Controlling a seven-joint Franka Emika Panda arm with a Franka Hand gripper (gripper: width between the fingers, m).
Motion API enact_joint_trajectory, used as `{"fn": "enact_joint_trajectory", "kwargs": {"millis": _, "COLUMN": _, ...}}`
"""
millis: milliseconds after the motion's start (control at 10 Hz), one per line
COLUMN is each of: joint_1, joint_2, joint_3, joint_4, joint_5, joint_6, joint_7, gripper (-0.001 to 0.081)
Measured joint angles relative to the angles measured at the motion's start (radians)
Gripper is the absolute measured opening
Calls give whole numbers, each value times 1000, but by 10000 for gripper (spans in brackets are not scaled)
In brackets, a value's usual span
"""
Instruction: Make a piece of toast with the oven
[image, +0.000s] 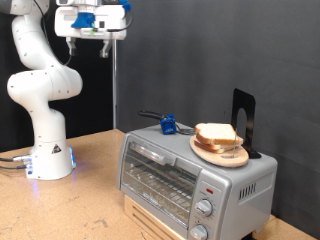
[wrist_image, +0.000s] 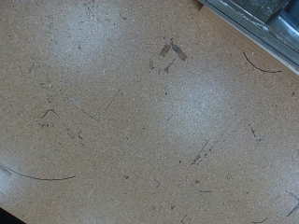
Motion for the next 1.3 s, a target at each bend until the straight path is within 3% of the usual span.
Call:
{"fn": "enact_joint_trajectory", "kwargs": {"millis": 100, "joint_1": -4, "joint_2": -4, "joint_3": -1, "joint_4": -1, "joint_5": 16, "joint_6": -2, "joint_7": 34, "gripper": 810}}
{"fn": "enact_joint_trajectory", "kwargs": {"millis": 200, "joint_1": 4, "joint_2": -13, "joint_3": -7, "joint_4": -13, "joint_5": 17, "joint_6": 39, "joint_7": -25, "gripper": 810}}
{"fn": "enact_joint_trajectory", "kwargs": {"millis": 400, "joint_1": 62, "joint_2": -29, "joint_3": -48, "joint_4": -60, "joint_5": 44, "joint_6": 189, "joint_7": -221, "gripper": 810}}
{"fn": "enact_joint_trajectory", "kwargs": {"millis": 600, "joint_1": 133, "joint_2": 5, "joint_3": -103, "joint_4": -73, "joint_5": 67, "joint_6": 279, "joint_7": -420, "gripper": 810}}
{"fn": "enact_joint_trajectory", "kwargs": {"millis": 800, "joint_1": 125, "joint_2": 3, "joint_3": -96, "joint_4": -72, "joint_5": 69, "joint_6": 272, "joint_7": -390, "gripper": 810}}
{"fn": "enact_joint_trajectory", "kwargs": {"millis": 1100, "joint_1": 207, "joint_2": 20, "joint_3": -150, "joint_4": -40, "joint_5": 105, "joint_6": 279, "joint_7": -711, "gripper": 810}}
{"fn": "enact_joint_trajectory", "kwargs": {"millis": 1300, "joint_1": 262, "joint_2": 66, "joint_3": -182, "joint_4": -18, "joint_5": 105, "joint_6": 291, "joint_7": -916, "gripper": 810}}
